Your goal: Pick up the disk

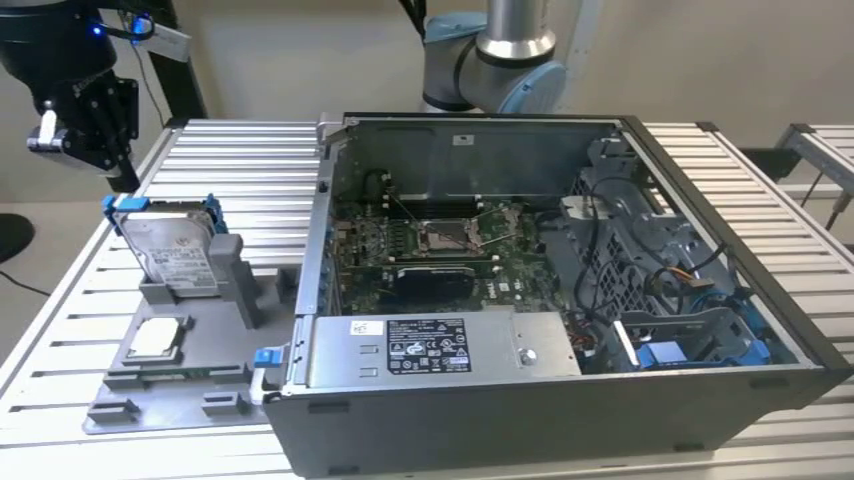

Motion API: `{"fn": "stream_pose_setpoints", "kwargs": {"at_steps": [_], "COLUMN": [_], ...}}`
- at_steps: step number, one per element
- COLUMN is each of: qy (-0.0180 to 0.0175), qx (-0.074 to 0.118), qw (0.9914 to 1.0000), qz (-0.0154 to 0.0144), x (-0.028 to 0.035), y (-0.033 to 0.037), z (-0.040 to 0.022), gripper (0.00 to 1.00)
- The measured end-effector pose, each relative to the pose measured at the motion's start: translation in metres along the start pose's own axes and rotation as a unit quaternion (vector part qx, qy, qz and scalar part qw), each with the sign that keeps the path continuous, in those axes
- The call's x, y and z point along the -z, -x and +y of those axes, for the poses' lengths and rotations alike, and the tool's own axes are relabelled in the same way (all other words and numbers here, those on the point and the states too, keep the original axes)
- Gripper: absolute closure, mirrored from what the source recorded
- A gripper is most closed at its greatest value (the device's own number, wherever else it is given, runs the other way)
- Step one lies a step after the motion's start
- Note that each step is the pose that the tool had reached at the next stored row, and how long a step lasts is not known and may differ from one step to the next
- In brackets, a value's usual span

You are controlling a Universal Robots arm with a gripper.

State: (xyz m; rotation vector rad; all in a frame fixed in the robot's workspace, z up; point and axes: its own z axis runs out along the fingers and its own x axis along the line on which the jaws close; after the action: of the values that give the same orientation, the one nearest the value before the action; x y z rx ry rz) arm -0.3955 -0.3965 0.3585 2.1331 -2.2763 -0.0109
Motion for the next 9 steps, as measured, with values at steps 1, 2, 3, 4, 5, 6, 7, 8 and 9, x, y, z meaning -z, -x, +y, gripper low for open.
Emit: {"fn": "stream_pose_setpoints", "kwargs": {"at_steps": [1,2,3,4,5,6,7,8,9], "qy": [-0.0001,-0.0002,-0.0004,-0.0005,-0.0006,-0.0006,-0.0007,-0.0007,-0.0008], "qx": [0.009,0.018,0.028,0.036,0.045,0.054,0.061,0.067,0.07], "qw": [0.99996,0.99983,0.99961,0.99933,0.99898,0.99856,0.99815,0.99777,0.99754], "qz": [0.0002,0.0003,0.0005,0.0007,0.0009,0.001,0.0012,0.0013,0.0014], "x": [-0.0001,-0.0002,-0.0003,-0.0004,-0.0004,-0.0004,-0.0004,-0.0004,-0.0004], "y": [0.0,0.0001,0.0001,0.0002,0.0004,0.0006,0.0008,0.0013,0.0017], "z": [0.0,0.0,0.0,0.0001,0.0,0.0,0.0001,0.0003,0.0008], "gripper": [1.0,1.0,1.0,1.0,1.0,1.0,1.0,1.0,1.0]}}
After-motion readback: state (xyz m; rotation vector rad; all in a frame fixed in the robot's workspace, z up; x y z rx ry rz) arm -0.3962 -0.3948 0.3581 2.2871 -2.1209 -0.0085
